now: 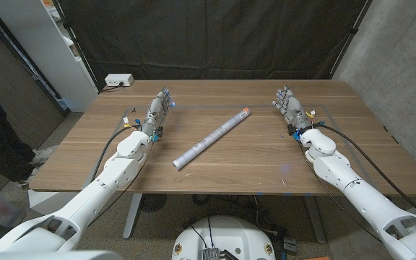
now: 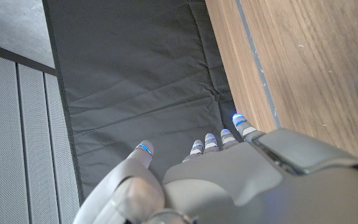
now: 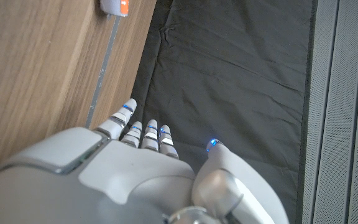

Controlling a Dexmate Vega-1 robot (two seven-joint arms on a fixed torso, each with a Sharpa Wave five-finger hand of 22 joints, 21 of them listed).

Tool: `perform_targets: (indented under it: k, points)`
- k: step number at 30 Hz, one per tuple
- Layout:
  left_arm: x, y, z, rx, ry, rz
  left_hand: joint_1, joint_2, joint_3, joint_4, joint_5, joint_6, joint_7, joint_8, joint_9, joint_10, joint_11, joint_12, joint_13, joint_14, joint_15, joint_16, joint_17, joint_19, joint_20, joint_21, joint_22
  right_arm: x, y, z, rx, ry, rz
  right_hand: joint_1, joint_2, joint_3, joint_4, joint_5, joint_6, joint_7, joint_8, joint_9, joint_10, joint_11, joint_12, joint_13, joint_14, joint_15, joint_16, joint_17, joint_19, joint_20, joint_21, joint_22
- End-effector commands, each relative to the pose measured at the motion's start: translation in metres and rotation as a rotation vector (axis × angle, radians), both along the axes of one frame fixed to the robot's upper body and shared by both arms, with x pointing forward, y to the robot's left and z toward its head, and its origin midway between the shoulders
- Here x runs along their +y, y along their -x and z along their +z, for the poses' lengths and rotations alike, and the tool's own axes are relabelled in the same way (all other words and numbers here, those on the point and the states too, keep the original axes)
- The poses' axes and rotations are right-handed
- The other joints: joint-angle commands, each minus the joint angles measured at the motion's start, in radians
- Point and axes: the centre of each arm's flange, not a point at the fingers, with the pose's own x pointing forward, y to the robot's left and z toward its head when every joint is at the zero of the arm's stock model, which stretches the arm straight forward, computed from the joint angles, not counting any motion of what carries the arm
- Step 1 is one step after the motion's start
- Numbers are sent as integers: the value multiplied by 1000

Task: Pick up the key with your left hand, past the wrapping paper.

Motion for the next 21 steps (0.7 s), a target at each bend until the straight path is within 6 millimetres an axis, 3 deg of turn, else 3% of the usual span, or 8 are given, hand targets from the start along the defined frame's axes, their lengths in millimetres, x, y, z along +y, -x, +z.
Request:
perform_targets:
  k: [1, 5, 6, 7, 8, 12, 17, 21]
  points:
    - [-1, 0, 5, -4, -44, 6, 9, 61, 11, -7, 3, -17, -2, 7, 4, -8, 5, 7, 2, -36, 1, 6, 1, -4, 0, 4, 1, -8, 2, 1, 7, 1, -13, 6, 32, 7, -1, 4, -1, 9, 7, 1, 2, 5, 4, 3, -5, 0, 8, 4, 7, -8, 2, 3]
    - [1, 2, 6, -3, -38, 26, 33, 50, 21, -31, -4, 11, -11, 13, 5, 25, 11, 16, 3, -5, 5, 12, 1, 7, 8, 3, 1, -8, 1, 1, 8, -1, -13, 6, 32, 8, -1, 4, -1, 8, 6, 1, 1, 6, 3, 3, -5, 0, 8, 4, 7, -7, 2, 3]
    - [2, 3, 7, -2, -30, 34, 43, 44, 24, -40, -9, 26, -16, 15, 5, 39, 13, 19, 4, 15, 7, 16, 1, 20, 25, 7, 2, -8, 1, 1, 7, -2, -13, 6, 31, 8, -1, 4, -1, 9, 7, 1, 1, 6, 3, 3, -6, 1, 8, 4, 8, -7, 1, 3]
    - [3, 3, 7, -3, -33, 44, 58, 38, 30, -56, -18, 50, -17, 18, 6, 67, -9, 25, 5, 46, 5, 21, 3, 22, 25, 4, 4, -9, 1, 1, 6, -1, -12, 7, 31, 8, -1, 4, -1, 9, 7, 1, 1, 6, 3, 3, -5, 1, 8, 4, 8, -7, 1, 3]
    - [4, 4, 8, -4, -42, 58, 65, 34, 32, -64, -22, 63, -22, 20, 6, 72, -19, 25, 5, 59, 7, 22, 3, 33, 41, 8, 5, -9, 1, 1, 6, 0, -14, 7, 31, 9, -2, 4, -1, 9, 7, 1, 1, 7, 3, 3, -6, 1, 8, 4, 8, -7, 1, 3]
    - [8, 8, 13, -8, -73, 112, 101, 10, 41, -108, -42, 117, -19, 28, 7, 112, -19, 33, 8, 118, 25, 31, 7, 49, 74, 9, 8, -8, 0, 1, 2, 1, -12, 7, 31, 9, -2, 3, 0, 10, 7, 1, 2, 7, 3, 3, -6, 1, 8, 4, 8, -7, 0, 3]
    - [11, 11, 18, -17, -102, 132, 146, -7, 54, -159, -55, 153, -17, 32, 9, 148, -12, 41, 12, 175, 14, 42, 12, 54, 75, 7, 11, -8, -2, 0, 3, 0, -12, 7, 30, 10, -3, 3, 0, 11, 7, 1, 2, 8, 3, 3, -6, 1, 7, 4, 8, -7, -1, 3]
    - [12, 13, 23, -26, -118, 139, 161, -13, 58, -178, -57, 160, -22, 31, 9, 161, -10, 44, 14, 197, 9, 47, 15, 59, 70, 8, 12, -8, -4, 1, 1, 1, -9, 8, 30, 11, -4, 2, 1, 12, 7, 1, 3, 8, 3, 3, -6, 1, 7, 4, 9, -6, -2, 3]
